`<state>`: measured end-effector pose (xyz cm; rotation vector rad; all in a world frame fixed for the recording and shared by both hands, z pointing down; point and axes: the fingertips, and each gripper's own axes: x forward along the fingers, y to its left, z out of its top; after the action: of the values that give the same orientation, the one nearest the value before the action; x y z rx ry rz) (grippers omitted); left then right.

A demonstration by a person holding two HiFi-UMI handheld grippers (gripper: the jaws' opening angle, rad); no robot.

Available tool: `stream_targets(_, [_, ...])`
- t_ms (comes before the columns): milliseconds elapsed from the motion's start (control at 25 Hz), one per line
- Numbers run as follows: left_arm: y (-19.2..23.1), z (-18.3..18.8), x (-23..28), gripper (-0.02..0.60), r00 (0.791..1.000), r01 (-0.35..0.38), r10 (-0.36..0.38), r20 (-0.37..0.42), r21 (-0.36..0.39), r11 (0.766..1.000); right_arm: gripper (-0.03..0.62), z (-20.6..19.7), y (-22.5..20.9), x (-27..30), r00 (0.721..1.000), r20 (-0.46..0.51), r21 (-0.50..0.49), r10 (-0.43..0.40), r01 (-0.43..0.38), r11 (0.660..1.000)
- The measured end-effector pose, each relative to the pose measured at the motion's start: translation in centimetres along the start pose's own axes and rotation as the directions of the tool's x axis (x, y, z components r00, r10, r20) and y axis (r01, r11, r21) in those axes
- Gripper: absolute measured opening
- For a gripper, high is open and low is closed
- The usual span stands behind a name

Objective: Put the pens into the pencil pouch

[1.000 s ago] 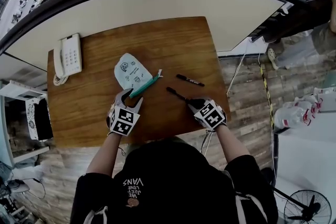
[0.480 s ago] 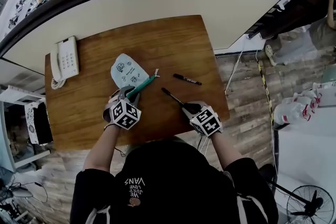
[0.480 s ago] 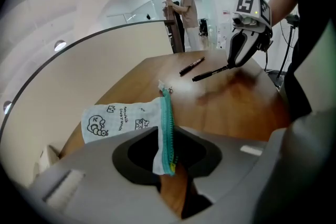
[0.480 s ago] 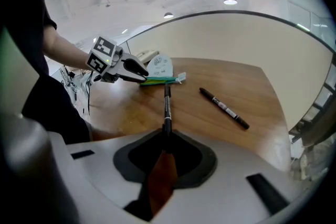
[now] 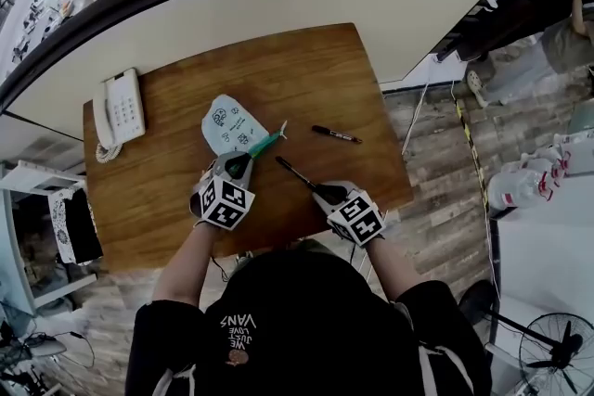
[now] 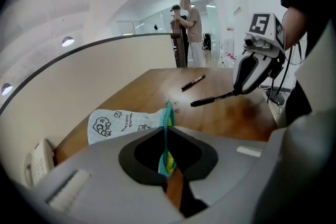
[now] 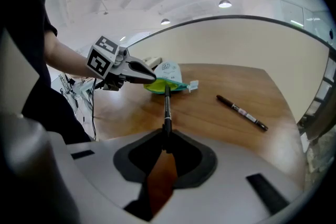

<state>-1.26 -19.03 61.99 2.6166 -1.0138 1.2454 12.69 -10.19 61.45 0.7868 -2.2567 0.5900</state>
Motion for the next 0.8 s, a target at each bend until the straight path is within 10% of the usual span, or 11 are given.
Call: stream_targets(800, [-4.1, 2.1, -5.3, 0.028, 0.977, 0.086, -0.088, 0.194, 0.018, 0.996, 0.068, 3.6, 4.9, 2.0, 0.997, 0.03, 0.169, -0.069, 0.063, 0.984])
